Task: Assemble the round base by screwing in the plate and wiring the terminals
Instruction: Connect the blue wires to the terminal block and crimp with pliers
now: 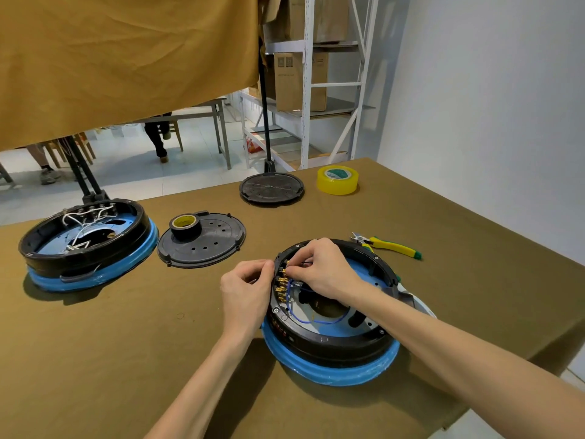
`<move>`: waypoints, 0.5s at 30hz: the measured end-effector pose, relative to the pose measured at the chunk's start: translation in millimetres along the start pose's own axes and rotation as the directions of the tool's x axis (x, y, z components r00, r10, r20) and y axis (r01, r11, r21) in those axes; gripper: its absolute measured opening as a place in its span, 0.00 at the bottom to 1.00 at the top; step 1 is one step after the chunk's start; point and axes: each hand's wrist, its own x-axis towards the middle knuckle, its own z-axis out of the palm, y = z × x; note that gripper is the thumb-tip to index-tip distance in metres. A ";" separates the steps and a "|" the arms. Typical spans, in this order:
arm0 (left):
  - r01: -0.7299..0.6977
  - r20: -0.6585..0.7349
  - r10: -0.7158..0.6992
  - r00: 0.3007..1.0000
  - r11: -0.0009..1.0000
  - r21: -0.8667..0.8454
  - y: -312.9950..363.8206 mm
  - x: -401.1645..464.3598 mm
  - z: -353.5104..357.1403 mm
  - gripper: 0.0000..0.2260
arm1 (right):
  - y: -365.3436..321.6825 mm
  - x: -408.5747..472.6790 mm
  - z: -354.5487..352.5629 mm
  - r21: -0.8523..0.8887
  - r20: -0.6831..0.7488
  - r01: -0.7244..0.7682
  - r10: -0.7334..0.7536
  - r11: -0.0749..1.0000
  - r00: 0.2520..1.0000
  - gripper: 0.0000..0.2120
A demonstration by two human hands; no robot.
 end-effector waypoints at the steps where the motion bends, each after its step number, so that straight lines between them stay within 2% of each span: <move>1: 0.009 0.015 -0.009 1.000 1.000 -0.004 -0.4 -0.5 0.6 0.05 | -0.1 -0.8 -0.6 -0.011 0.004 0.009 -0.009 1.000 1.000 0.03; 4: 0.026 0.046 -0.025 0.999 1.000 -0.008 0.2 -0.2 1.8 0.04 | 1.1 -3.1 -6.8 -0.032 0.008 0.008 -0.008 0.999 1.000 0.06; 8: 0.009 0.110 -0.014 0.994 0.999 0.047 0.7 4.5 -1.3 0.11 | 6.8 -6.4 -25.5 -0.124 -0.099 -0.015 0.003 0.992 0.995 0.09; 11: 0.021 0.142 -0.031 0.989 0.997 0.072 1.8 8.1 -4.8 0.11 | 5.8 -8.5 -36.8 -0.246 0.040 -0.002 0.012 0.969 0.999 0.10; 15: -0.014 0.213 -0.016 0.977 0.990 0.140 6.7 12.6 -8.0 0.11 | 2.1 -6.6 -50.1 -0.253 0.178 -0.027 0.074 0.967 0.981 0.08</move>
